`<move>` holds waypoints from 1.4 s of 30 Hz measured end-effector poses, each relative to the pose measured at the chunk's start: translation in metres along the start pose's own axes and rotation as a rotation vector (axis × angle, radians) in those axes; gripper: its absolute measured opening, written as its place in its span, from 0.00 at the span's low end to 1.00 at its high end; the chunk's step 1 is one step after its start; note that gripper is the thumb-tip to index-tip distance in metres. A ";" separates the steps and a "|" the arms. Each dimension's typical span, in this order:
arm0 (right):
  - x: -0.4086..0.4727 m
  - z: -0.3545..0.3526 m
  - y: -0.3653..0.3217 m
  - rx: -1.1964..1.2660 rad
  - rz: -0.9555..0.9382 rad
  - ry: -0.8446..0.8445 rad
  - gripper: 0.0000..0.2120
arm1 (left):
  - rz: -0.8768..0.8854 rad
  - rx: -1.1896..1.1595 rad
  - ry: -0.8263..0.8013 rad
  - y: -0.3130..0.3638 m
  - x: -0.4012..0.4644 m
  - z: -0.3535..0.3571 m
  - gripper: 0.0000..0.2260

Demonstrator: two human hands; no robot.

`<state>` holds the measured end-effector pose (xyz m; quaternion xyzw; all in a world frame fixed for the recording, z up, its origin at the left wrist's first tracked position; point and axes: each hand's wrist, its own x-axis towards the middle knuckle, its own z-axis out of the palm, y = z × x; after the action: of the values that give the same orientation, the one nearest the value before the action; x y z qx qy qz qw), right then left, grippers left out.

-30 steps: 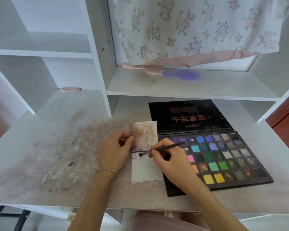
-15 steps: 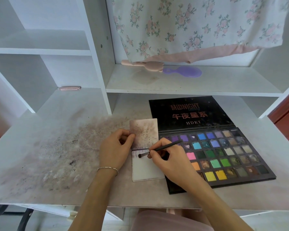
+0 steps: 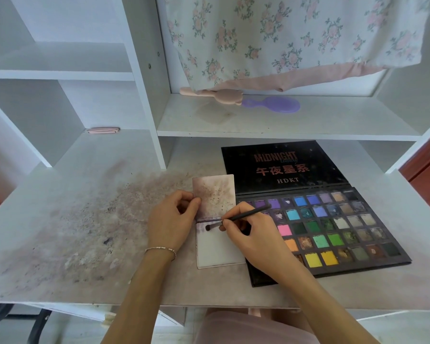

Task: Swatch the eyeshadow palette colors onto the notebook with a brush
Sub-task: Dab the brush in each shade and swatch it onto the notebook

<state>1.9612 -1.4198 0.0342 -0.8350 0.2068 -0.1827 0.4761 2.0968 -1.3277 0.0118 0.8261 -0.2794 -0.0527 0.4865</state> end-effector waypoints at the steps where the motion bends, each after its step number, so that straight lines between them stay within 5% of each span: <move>1: 0.000 0.000 0.000 -0.001 -0.001 0.000 0.09 | -0.001 -0.001 0.000 0.000 0.000 0.000 0.06; 36: 0.000 0.000 0.003 0.008 -0.015 0.023 0.08 | 0.001 0.011 -0.018 0.001 -0.001 -0.001 0.05; 42: 0.001 -0.007 0.001 0.234 -0.024 0.143 0.08 | -0.004 0.015 -0.026 0.003 -0.001 -0.002 0.05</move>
<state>1.9578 -1.4259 0.0367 -0.7609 0.2074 -0.2706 0.5520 2.0957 -1.3269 0.0149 0.8296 -0.2842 -0.0623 0.4766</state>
